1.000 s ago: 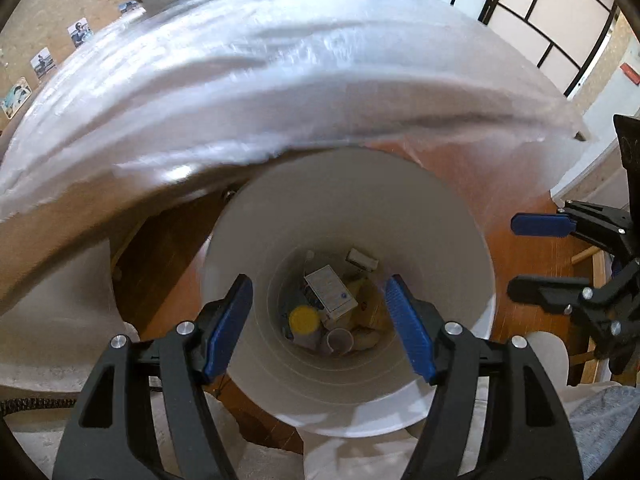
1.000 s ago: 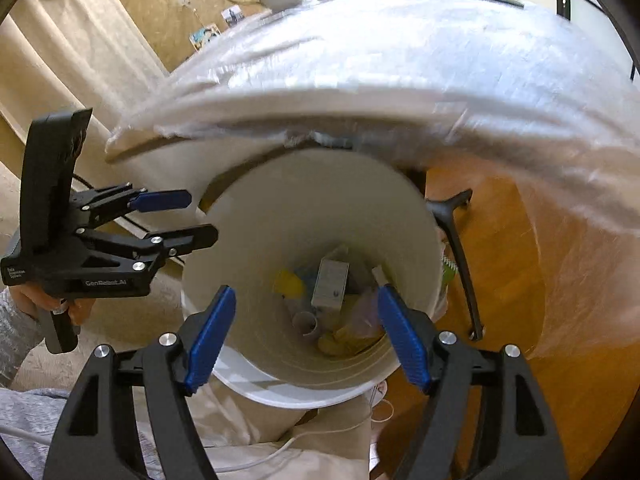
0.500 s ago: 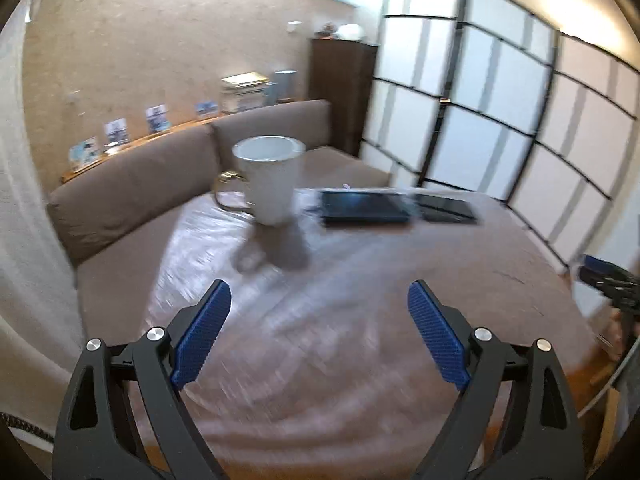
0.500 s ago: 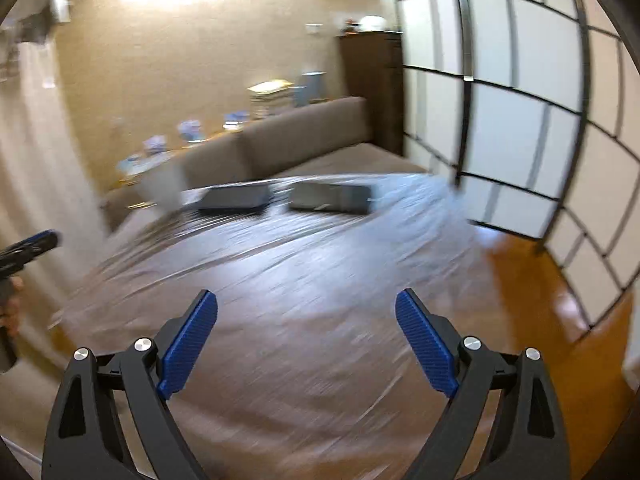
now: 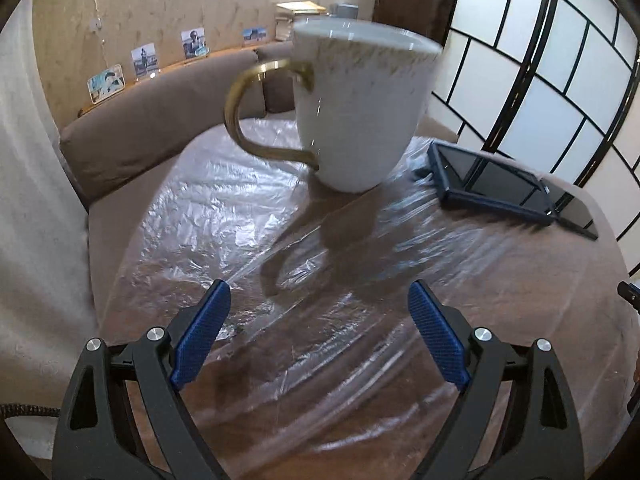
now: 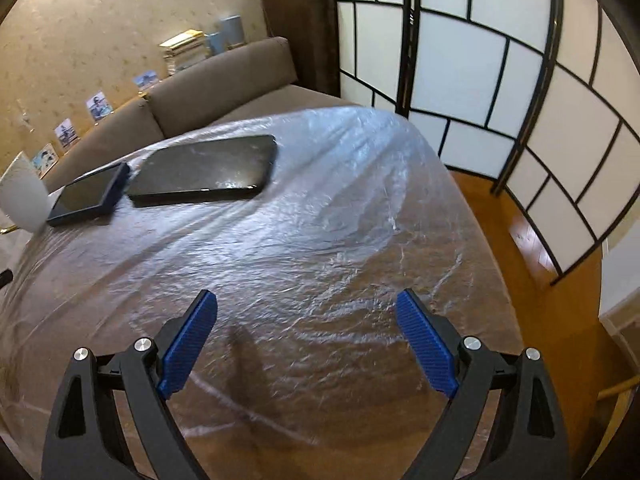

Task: Collect trash

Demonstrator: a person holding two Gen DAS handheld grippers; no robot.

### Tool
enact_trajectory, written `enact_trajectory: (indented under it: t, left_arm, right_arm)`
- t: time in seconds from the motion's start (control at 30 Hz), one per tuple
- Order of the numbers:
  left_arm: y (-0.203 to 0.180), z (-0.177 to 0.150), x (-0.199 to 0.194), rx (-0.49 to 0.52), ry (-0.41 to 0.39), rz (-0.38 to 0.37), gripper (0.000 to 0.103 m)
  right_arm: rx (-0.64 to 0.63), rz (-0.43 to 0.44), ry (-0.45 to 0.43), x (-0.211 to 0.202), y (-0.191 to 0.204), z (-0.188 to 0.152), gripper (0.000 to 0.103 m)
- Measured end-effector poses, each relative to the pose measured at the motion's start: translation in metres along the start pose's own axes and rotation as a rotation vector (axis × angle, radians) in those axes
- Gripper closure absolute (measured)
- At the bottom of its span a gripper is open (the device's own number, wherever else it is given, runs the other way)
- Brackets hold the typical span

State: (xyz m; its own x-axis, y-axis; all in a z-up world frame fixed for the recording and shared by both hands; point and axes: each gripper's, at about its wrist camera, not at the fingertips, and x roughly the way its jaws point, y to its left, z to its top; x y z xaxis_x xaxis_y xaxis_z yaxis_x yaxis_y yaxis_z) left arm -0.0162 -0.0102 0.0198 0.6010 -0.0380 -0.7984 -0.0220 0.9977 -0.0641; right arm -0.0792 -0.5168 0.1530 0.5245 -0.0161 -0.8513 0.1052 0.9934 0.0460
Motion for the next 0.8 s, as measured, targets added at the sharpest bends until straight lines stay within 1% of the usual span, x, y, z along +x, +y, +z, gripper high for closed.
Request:
enact_trajectory:
  t: [0.07,0.13,0.17,0.2,0.23,0.27,0.8]
  left_arm:
    - [-0.001,-0.002,0.006,0.013,0.006,0.011,0.012]
    - [-0.004,-0.003,0.015,0.032,0.017,0.023,0.012]
    - [-0.005,-0.005,0.017,0.045,0.02,0.039,0.01]
    - [-0.006,-0.004,0.017,0.048,0.02,0.038,0.01]
    - [-0.007,-0.004,0.018,0.048,0.022,0.037,0.008]
    - [-0.007,-0.005,0.019,0.051,0.03,0.037,0.002]
    - [-0.007,-0.003,0.021,0.049,0.037,0.035,0.001]
  right_arm:
    - [-0.015,-0.021,-0.004,0.004,0.001,0.002,0.01]
    - [-0.033,-0.038,0.005,0.009,0.002,0.003,0.004]
    - [-0.046,-0.063,0.015,0.012,0.005,0.004,0.004]
    - [-0.058,-0.081,0.02,0.014,0.009,0.002,0.004]
    - [-0.055,-0.08,0.02,0.015,0.009,0.002,0.004]
    - [-0.054,-0.081,0.02,0.014,0.008,0.003,0.004]
    - [-0.054,-0.084,0.021,0.014,0.006,0.003,0.004]
